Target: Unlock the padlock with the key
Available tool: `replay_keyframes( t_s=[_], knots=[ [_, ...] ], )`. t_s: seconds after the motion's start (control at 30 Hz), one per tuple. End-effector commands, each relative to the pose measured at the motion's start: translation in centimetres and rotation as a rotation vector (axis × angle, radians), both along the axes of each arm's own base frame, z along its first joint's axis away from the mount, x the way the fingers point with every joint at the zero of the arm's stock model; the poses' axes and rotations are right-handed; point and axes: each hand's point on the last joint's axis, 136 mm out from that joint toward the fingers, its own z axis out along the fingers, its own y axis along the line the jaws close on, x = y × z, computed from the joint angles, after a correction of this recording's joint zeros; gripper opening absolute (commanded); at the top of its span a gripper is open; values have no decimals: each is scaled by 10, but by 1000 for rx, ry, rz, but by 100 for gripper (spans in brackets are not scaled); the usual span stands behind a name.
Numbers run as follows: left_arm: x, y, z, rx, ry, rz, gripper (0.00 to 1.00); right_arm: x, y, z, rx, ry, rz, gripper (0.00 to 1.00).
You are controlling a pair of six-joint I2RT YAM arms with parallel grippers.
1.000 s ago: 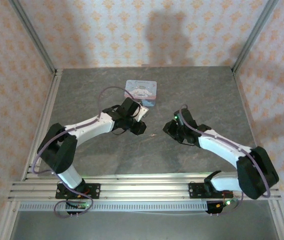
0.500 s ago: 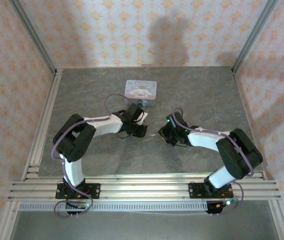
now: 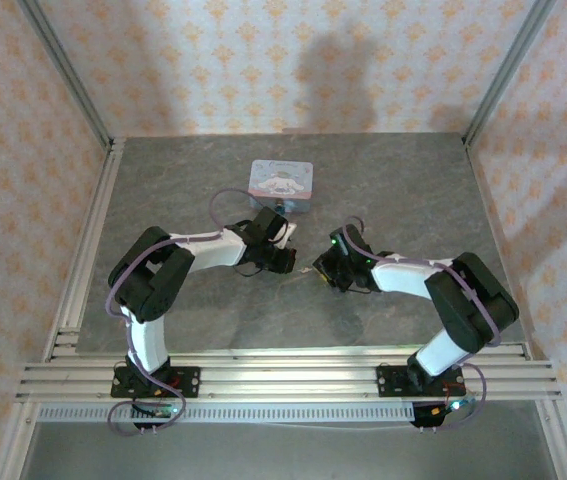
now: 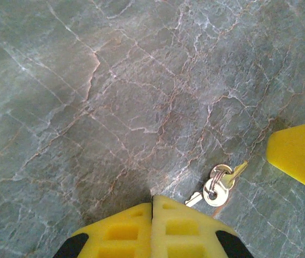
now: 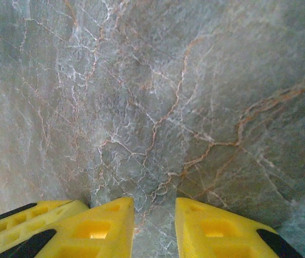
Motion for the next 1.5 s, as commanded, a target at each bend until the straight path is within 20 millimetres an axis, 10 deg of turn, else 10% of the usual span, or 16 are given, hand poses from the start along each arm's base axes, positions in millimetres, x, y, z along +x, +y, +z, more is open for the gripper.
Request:
replay_keyframes(
  t_s=[0.0, 1.47],
  knots=[
    [-1, -3, -6, -17, 12, 3, 2, 10, 16, 5, 35, -22, 7, 28],
    [-6, -2, -10, -28, 21, 8, 1, 12, 11, 23, -93, -5, -70, 28]
  ],
)
